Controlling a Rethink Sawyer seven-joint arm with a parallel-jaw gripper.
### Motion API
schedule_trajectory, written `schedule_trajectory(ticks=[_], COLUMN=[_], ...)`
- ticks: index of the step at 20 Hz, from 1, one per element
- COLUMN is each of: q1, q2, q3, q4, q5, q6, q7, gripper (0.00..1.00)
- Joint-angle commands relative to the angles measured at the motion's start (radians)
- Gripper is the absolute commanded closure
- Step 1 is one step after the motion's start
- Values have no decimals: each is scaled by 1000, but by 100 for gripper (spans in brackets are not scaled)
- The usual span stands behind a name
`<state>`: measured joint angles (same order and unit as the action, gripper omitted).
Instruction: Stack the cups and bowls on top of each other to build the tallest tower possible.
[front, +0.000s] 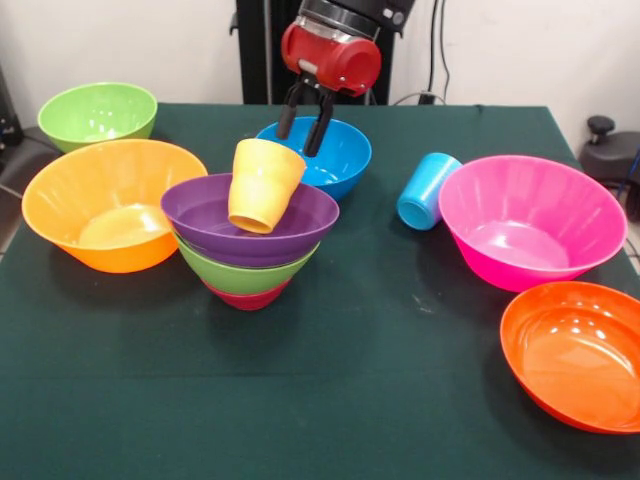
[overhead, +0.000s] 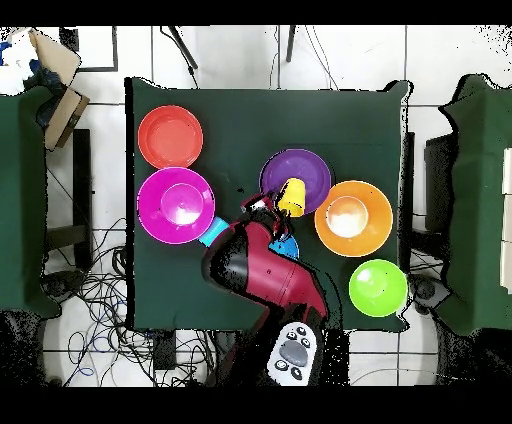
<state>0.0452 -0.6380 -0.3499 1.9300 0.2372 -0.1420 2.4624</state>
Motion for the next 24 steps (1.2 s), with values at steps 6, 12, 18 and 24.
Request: schedule_trajectory(ticks=[6, 12, 18, 24], q1=[17, -31, -17, 7], q2=[71, 81, 97, 114], q3=[110, 140, 112, 91], q4=[63, 56, 48, 59], q5=[35, -30, -8, 33], q6=[-136, -251, -267, -241], q7=[216, 204, 151, 143], gripper=[0, 0, 0, 0])
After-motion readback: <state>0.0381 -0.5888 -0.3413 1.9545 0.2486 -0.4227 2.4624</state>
